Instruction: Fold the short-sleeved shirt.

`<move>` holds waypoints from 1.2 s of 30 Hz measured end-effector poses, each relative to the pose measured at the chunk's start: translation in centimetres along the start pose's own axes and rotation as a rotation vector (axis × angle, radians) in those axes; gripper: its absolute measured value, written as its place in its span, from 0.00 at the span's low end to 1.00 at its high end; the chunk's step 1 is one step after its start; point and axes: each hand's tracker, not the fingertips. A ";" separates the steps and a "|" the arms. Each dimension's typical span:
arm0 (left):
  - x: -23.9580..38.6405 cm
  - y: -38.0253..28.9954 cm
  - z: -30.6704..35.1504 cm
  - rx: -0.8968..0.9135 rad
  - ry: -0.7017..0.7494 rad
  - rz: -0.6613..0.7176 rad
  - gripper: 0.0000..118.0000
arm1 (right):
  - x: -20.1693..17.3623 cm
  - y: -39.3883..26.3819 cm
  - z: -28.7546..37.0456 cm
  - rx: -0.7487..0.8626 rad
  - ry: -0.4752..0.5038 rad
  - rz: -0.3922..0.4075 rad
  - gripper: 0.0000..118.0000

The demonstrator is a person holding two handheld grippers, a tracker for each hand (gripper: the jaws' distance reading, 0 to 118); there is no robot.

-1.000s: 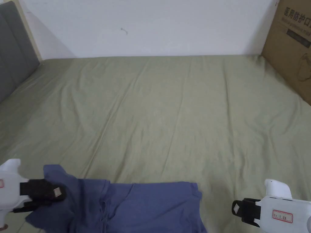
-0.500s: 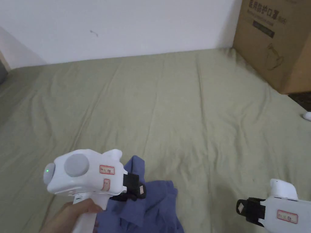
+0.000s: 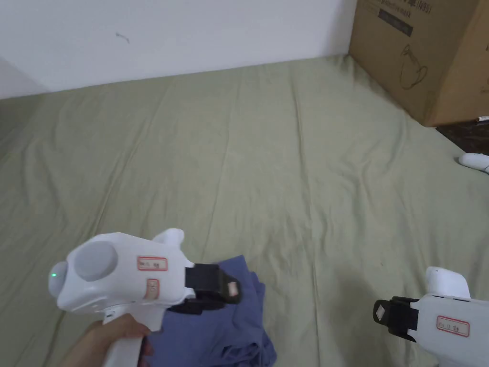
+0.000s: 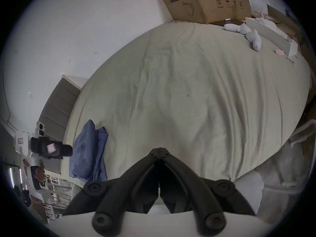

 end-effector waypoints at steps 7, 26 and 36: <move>-3.1 -0.4 -1.2 0.046 0.121 0.033 0.02 | -1.7 -0.3 -0.9 -0.018 0.031 0.025 0.00; 3.7 -7.8 -11.0 -0.193 -0.088 -0.061 0.01 | -0.9 -0.5 -0.7 -0.033 0.019 0.024 0.00; 1.1 -5.6 -2.5 0.094 -0.219 0.009 0.01 | -3.9 1.1 -0.3 -0.023 0.063 0.090 0.00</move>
